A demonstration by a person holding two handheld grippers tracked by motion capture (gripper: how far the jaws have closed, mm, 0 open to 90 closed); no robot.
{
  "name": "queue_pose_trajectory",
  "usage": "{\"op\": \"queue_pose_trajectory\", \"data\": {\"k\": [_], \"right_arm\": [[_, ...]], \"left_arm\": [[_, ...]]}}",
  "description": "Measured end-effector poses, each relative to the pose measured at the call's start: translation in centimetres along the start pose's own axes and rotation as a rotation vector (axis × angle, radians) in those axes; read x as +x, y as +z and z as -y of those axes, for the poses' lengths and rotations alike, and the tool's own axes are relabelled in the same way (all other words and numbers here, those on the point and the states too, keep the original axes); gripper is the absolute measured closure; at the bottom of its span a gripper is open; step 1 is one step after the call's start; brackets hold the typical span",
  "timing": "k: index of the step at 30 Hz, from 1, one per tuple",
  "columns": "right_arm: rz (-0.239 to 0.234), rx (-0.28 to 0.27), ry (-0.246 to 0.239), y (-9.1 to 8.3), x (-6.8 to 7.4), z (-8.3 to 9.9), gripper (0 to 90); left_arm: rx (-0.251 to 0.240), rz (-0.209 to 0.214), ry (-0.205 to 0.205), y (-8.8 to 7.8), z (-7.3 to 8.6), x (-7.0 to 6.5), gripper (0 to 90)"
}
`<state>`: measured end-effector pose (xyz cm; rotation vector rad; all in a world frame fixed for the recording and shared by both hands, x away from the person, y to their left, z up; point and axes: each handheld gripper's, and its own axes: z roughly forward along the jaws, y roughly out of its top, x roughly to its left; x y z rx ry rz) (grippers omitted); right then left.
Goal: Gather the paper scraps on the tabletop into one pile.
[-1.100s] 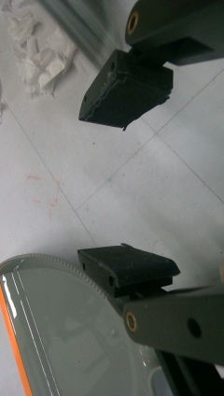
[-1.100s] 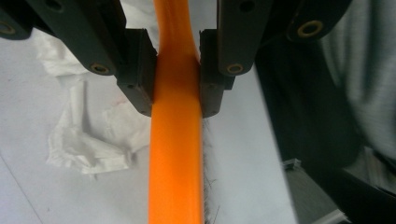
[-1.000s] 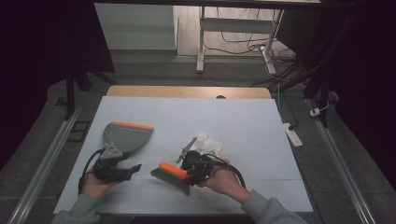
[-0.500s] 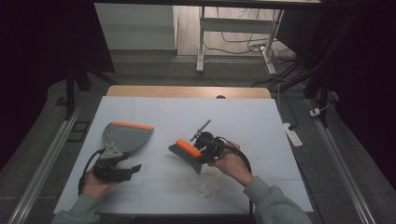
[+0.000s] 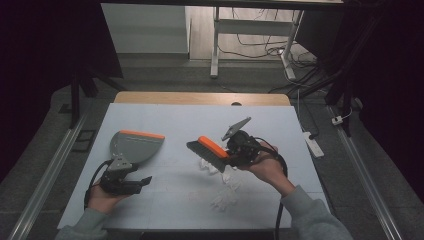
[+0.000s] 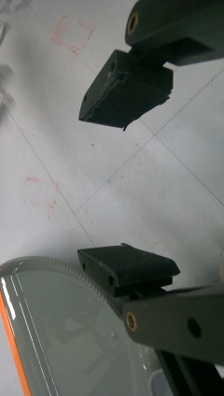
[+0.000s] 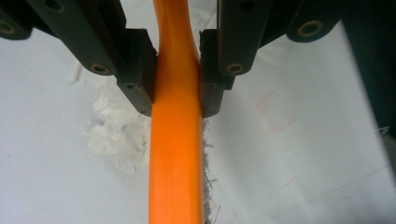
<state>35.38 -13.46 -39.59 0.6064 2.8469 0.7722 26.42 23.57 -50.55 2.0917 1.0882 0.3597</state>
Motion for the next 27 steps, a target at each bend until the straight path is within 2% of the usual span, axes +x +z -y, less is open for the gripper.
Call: {"op": "queue_pose_trajectory", "data": {"k": [2, 5, 8, 9, 10, 13, 17, 20, 21, 22, 27], "right_arm": [[-0.014, 0.032, -0.031, -0.5, 0.4, 0.6, 70.0], [-0.071, 0.078, -0.067, -0.7, 1.4, 1.9, 70.0], [-0.098, 0.117, -0.139, -0.3, 2.9, 3.1, 70.0], [-0.103, 0.138, -0.143, -0.3, 3.6, 3.5, 69.9], [-0.112, 0.137, -0.173, -0.1, 4.2, 3.8, 70.0], [-0.142, 0.175, -0.194, 0.3, 5.8, 4.6, 70.0], [-0.170, 0.221, -0.212, 1.2, 6.7, 5.4, 70.0], [-0.169, 0.253, -0.232, 1.9, 6.9, 5.8, 70.0], [-0.154, 0.266, -0.248, 2.2, 6.9, 5.9, 70.0], [-0.126, 0.260, -0.252, 2.3, 6.8, 5.8, 70.0], [-0.082, 0.252, -0.290, 3.2, 5.4, 4.9, 69.9]], "left_arm": [[-0.002, 0.000, -0.004, 0.0, 0.0, 0.0, 30.5], [0.000, 0.000, -0.002, 0.0, 0.0, 0.0, 30.5], [0.003, 0.000, -0.001, 0.1, 0.0, -0.1, 30.6], [0.005, -0.001, 0.002, 0.1, 0.0, -0.1, 30.7], [0.004, -0.002, 0.002, 0.1, -0.1, -0.1, 30.7], [0.005, -0.002, 0.001, 0.1, -0.1, -0.1, 30.7], [0.003, -0.004, -0.003, 0.1, -0.1, -0.1, 30.7], [0.004, -0.005, -0.003, 0.1, -0.1, -0.1, 30.7], [0.004, -0.005, -0.003, 0.1, 0.0, -0.1, 30.7], [0.005, -0.005, -0.004, 0.1, 0.0, -0.1, 30.7], [0.006, -0.005, -0.004, 0.1, 0.0, -0.1, 30.7]]}}
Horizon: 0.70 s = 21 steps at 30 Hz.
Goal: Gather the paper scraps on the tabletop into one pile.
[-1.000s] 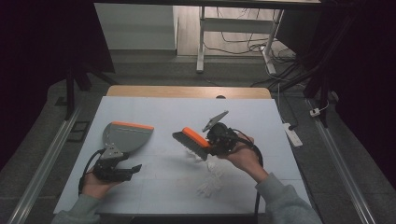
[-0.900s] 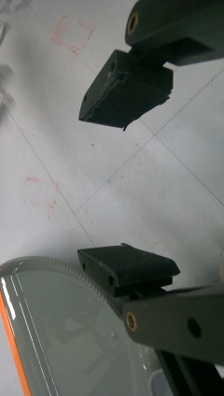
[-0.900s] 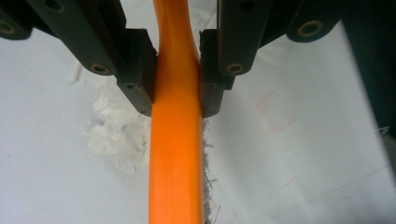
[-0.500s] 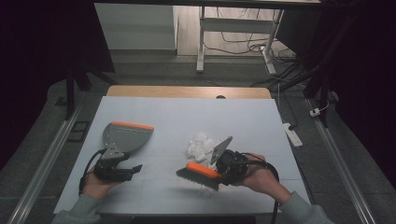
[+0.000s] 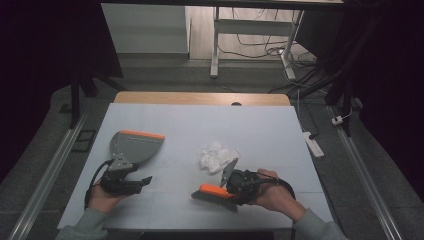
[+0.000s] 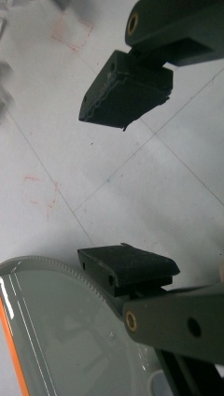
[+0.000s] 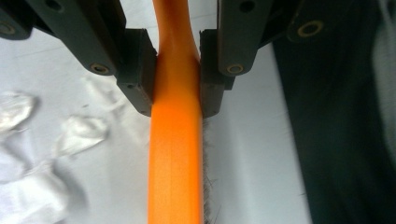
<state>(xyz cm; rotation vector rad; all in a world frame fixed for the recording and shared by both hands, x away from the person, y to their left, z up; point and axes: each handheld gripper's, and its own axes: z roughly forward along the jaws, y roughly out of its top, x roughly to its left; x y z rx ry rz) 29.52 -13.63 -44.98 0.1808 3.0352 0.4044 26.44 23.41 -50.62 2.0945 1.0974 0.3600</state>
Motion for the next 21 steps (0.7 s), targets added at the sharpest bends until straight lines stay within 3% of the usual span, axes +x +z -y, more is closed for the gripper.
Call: {"op": "queue_pose_trajectory", "data": {"k": [4, 9, 11, 15, 21], "right_arm": [[0.049, 0.001, 0.000, 0.2, -1.5, -0.7, 69.9], [0.130, -0.010, 0.040, 0.3, -4.0, -1.3, 69.9], [0.136, -0.017, 0.052, 0.4, -4.8, -1.3, 69.9], [0.167, -0.074, 0.078, -0.2, -5.3, -1.1, 69.9], [0.181, -0.227, 0.149, -3.3, -5.1, 0.2, 69.9]], "left_arm": [[0.001, 0.001, -0.002, 0.0, 0.0, 0.1, 30.7], [0.002, 0.002, -0.002, 0.0, 0.1, 0.1, 30.7], [0.000, 0.001, -0.003, 0.0, 0.1, 0.1, 30.7], [0.001, 0.002, -0.006, 0.0, 0.1, 0.2, 30.8], [0.003, 0.000, 0.000, 0.0, 0.1, 0.1, 30.9]]}}
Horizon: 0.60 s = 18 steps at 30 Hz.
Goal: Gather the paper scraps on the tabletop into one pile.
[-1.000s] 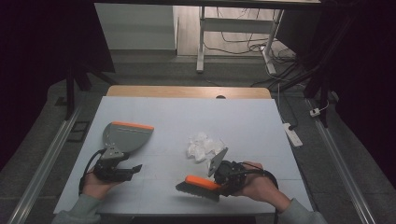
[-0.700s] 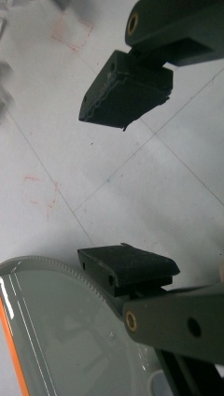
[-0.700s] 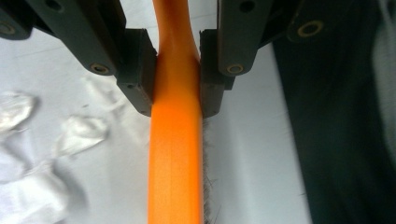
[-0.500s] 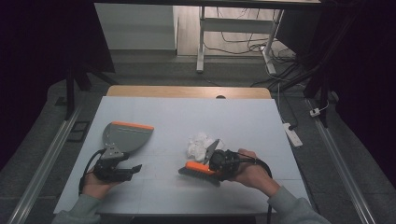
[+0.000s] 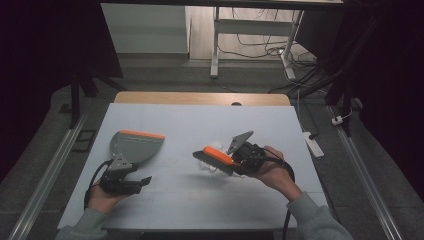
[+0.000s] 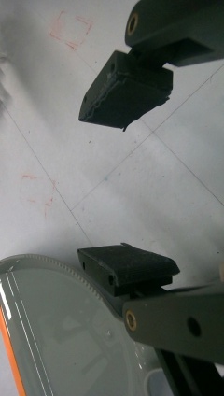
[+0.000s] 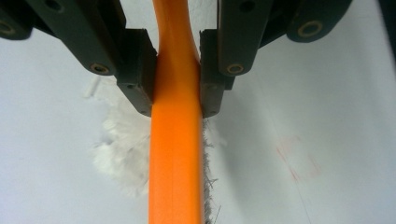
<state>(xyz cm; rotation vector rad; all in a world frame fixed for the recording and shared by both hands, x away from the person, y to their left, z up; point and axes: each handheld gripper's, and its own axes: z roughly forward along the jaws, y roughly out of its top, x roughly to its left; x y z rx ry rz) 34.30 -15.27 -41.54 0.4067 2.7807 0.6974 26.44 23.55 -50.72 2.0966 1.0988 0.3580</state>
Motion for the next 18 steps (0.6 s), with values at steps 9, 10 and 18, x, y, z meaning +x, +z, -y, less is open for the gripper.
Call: {"op": "queue_pose_trajectory", "data": {"k": [9, 10, 18], "right_arm": [[0.109, 0.010, 0.353, -1.7, -2.7, 3.8, 69.9], [0.104, 0.025, 0.411, -1.5, -3.1, 4.4, 69.9], [0.122, 0.057, 0.579, 1.1, -4.3, 6.6, 70.0]], "left_arm": [[-0.005, -0.001, -0.005, -0.1, 0.0, 0.0, 30.9], [-0.005, -0.001, -0.005, -0.1, 0.0, 0.0, 30.9], [-0.002, -0.001, -0.004, -0.1, 0.0, 0.0, 30.9]]}}
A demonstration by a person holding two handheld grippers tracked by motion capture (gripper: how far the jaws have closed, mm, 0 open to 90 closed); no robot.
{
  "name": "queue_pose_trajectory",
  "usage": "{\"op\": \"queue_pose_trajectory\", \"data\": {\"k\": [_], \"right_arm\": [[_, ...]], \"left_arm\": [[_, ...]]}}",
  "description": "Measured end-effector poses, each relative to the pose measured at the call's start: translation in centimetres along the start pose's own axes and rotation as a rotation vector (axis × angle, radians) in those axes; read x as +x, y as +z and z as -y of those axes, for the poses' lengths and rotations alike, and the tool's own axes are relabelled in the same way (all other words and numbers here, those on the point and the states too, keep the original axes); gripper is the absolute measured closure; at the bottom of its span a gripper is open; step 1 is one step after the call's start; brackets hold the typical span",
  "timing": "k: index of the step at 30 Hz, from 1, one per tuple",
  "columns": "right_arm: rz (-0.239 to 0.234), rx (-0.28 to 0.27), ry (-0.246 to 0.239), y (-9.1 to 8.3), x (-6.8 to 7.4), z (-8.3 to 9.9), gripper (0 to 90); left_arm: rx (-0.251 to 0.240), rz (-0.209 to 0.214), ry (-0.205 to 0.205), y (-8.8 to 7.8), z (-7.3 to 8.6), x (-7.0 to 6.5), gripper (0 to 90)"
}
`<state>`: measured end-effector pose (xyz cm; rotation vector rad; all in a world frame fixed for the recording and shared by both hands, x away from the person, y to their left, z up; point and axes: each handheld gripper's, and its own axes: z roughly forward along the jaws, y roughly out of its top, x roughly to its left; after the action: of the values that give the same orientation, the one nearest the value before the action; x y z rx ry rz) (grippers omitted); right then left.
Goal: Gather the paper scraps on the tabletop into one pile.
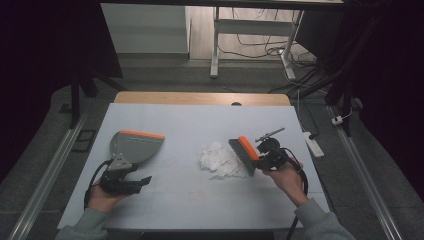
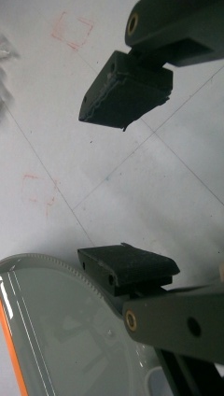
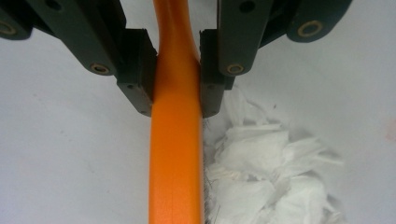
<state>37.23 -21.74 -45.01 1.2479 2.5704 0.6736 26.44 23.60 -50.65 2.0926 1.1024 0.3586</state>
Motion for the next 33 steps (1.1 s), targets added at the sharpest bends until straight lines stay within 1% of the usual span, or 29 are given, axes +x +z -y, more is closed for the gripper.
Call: {"op": "queue_pose_trajectory", "data": {"k": [1, 2, 5, 6, 8, 9, 11, 12, 16, 18, 21, 23, 25, 27, 28, 29, 31, 33], "right_arm": [[-0.024, -0.008, 0.021, 0.2, 0.0, -0.1, 69.9], [-0.044, -0.014, 0.026, 0.4, 0.1, -0.3, 69.9], [-0.079, -0.032, 0.014, 1.0, 1.0, -1.0, 69.9], [-0.088, -0.033, 0.008, 1.2, 1.4, -1.3, 70.0], [-0.085, -0.049, -0.018, 1.3, 1.9, -1.8, 70.0], [-0.085, -0.058, -0.021, 1.3, 2.0, -2.0, 70.0], [-0.074, -0.096, -0.022, 0.9, 1.9, -2.4, 69.9], [-0.068, -0.113, -0.015, 0.6, 1.7, -2.5, 69.9], [-0.032, -0.151, 0.013, -0.1, 0.5, -2.7, 69.9], [0.021, -0.146, 0.019, 0.0, -0.2, -2.8, 69.9], [0.058, -0.136, 0.040, 0.7, -1.2, -3.0, 69.9], [0.083, -0.125, 0.046, 1.3, -1.7, -3.2, 69.9], [0.088, -0.112, 0.056, 2.1, -2.0, -3.5, 70.0], [0.069, -0.105, 0.070, 2.8, -2.2, -3.7, 70.0], [0.054, -0.121, 0.075, 3.0, -2.1, -3.9, 70.0], [0.036, -0.123, 0.081, 3.1, -2.0, -4.1, 70.0], [0.017, -0.124, 0.068, 3.5, -1.5, -4.4, 69.9], [-0.017, -0.138, 0.057, 3.8, -0.9, -4.7, 70.0]], "left_arm": [[0.000, 0.000, 0.000, 0.0, 0.0, 0.0, 30.9], [-0.001, 0.000, -0.003, 0.0, 0.0, 0.0, 30.9], [0.003, 0.001, -0.002, 0.1, 0.0, 0.0, 30.9], [0.002, 0.000, -0.001, 0.1, 0.0, 0.0, 30.9], [0.000, 0.000, -0.003, 0.0, 0.0, 0.0, 30.9], [-0.001, 0.001, -0.004, 0.0, 0.1, 0.1, 30.9], [-0.002, 0.001, -0.006, 0.0, 0.1, 0.1, 31.0], [-0.001, 0.001, -0.006, 0.0, 0.1, 0.1, 31.0], [0.001, 0.001, -0.003, 0.1, 0.1, 0.1, 31.0], [0.004, 0.000, 0.002, 0.1, 0.0, 0.0, 31.0], [0.005, -0.001, 0.001, 0.1, 0.0, 0.0, 31.0], [0.007, -0.001, 0.002, 0.2, 0.0, 0.0, 31.0], [0.007, -0.001, 0.001, 0.2, 0.0, 0.1, 31.0], [0.006, -0.001, -0.001, 0.2, 0.1, 0.1, 31.0], [0.006, -0.001, -0.002, 0.2, 0.1, 0.1, 31.0], [0.005, -0.002, -0.004, 0.2, 0.1, 0.1, 31.0], [0.005, -0.002, -0.004, 0.2, 0.1, 0.1, 31.0], [0.008, 0.000, 0.002, 0.2, 0.1, 0.1, 31.0]]}}
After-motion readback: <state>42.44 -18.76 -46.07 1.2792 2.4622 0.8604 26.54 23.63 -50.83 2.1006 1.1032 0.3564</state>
